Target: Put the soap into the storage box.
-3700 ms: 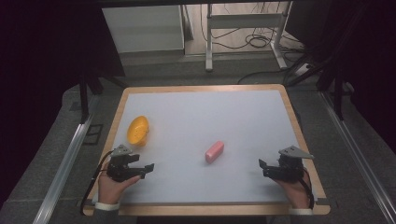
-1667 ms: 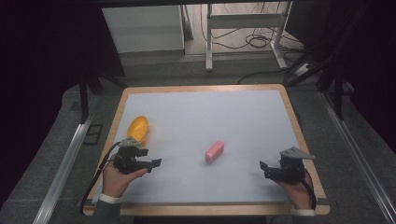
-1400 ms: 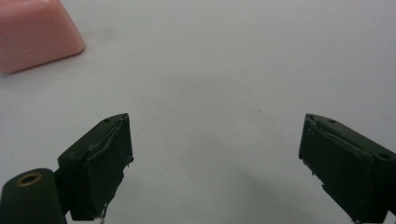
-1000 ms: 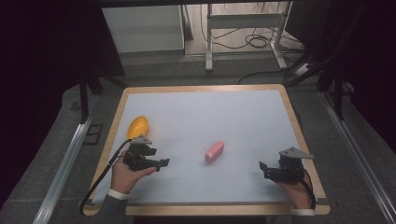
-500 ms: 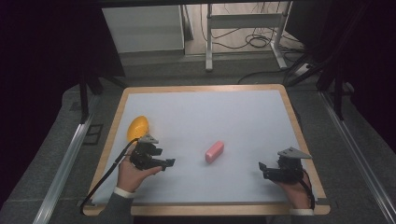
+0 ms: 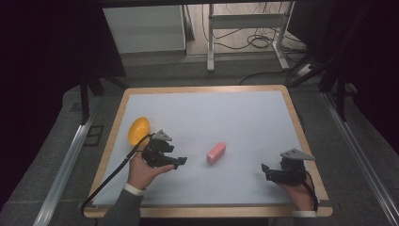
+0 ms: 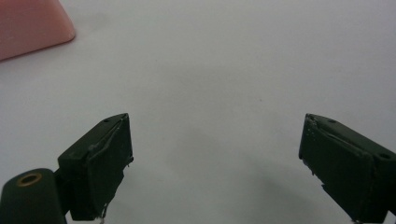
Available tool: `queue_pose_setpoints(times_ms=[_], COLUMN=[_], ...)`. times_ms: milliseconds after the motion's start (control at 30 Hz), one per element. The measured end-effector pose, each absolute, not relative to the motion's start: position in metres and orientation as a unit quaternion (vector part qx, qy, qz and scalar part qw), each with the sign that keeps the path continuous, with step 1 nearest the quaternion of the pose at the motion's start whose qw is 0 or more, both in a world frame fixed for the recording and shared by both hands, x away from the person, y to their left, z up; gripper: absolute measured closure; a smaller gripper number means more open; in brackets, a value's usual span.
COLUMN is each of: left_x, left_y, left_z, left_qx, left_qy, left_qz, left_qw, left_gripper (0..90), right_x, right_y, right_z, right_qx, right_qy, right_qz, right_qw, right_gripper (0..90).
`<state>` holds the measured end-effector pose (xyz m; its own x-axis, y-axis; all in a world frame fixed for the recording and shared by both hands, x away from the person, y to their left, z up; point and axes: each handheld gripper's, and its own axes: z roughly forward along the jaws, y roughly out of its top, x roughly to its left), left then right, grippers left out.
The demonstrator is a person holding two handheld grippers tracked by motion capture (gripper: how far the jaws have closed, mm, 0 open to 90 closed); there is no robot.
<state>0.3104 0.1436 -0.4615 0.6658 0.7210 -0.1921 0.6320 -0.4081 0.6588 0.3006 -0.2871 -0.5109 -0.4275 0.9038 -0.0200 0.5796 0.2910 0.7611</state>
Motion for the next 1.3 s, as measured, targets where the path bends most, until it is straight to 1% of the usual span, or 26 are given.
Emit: queue_pose_setpoints(times_ms=[400, 467, 633, 700, 1033, 1300], left_x=[0.315, 0.316, 0.319, 0.321, 0.325, 0.326], left_y=[0.128, 0.126, 0.117, 0.113, 0.1, 0.094], left_z=[-0.457, -0.457, -0.455, -0.455, -0.456, -0.463], left_qx=[0.845, 0.841, 0.844, 0.844, 0.852, 0.852], left_qy=[0.395, 0.396, 0.397, 0.395, 0.385, 0.389], left_qz=[0.06, 0.056, 0.061, 0.054, 0.051, 0.05], left_qw=[0.357, 0.365, 0.356, 0.36, 0.352, 0.346], left_gripper=[27.3, 27.5, 27.7, 27.9, 28.0, 28.5], right_x=[0.301, 0.301, 0.301, 0.301, 0.302, 0.302], right_y=[-0.287, -0.287, -0.286, -0.286, -0.286, -0.286], right_z=[-0.512, -0.513, -0.513, -0.513, -0.513, -0.514], right_qx=[0.481, 0.482, 0.482, 0.483, 0.483, 0.483], right_qy=[0.771, 0.772, 0.772, 0.771, 0.77, 0.772], right_qz=[0.346, 0.346, 0.344, 0.344, 0.344, 0.341], right_qw=[0.231, 0.23, 0.231, 0.231, 0.235, 0.233], right_gripper=[9.4, 9.4, 9.4, 9.4, 9.4, 9.4])
